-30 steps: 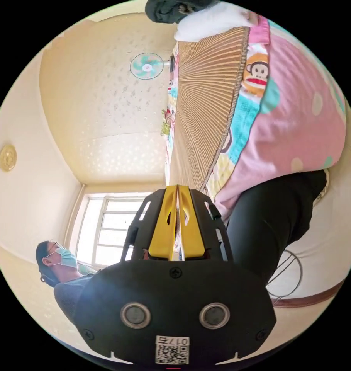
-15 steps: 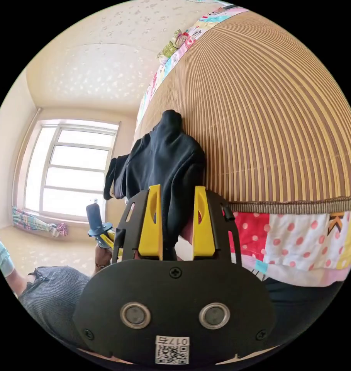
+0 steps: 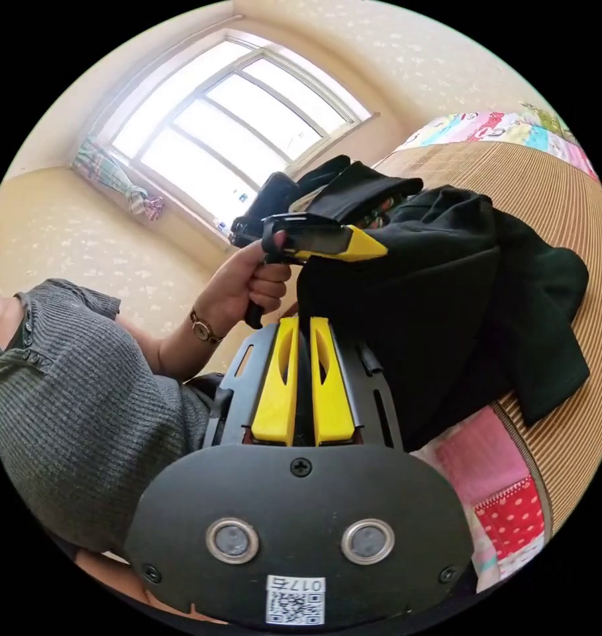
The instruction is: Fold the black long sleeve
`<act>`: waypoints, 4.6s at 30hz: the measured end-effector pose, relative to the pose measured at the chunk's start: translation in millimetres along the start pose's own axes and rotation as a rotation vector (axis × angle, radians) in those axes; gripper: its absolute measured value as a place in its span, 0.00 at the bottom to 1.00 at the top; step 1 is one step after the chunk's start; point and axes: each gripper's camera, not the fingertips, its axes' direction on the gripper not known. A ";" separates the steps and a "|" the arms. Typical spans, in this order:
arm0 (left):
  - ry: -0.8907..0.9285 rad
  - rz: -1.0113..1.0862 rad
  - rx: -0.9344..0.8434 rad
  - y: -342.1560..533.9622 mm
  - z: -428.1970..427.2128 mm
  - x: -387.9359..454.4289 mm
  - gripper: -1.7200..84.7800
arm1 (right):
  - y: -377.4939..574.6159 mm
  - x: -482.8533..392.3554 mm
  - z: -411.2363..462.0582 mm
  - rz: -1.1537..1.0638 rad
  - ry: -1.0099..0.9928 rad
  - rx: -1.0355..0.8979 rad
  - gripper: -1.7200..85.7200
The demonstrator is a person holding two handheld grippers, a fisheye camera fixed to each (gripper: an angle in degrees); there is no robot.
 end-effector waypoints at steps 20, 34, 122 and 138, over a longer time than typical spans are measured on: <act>1.889 1.207 0.528 83.9 -239.3 129.0 0.04 | 74.7 31.2 -56.1 -0.013 -0.070 0.303 0.21; 1.415 1.075 0.336 108.2 -235.7 154.4 0.04 | 61.9 -49.6 -136.7 -0.147 0.387 0.513 0.07; -0.465 -0.112 -0.065 -72.5 -59.0 -7.7 0.21 | 65.7 210.7 -171.0 0.528 0.656 0.294 0.15; -0.663 -0.134 0.013 -41.7 -121.8 -25.1 0.09 | 76.2 90.4 -218.2 0.651 1.086 0.505 0.12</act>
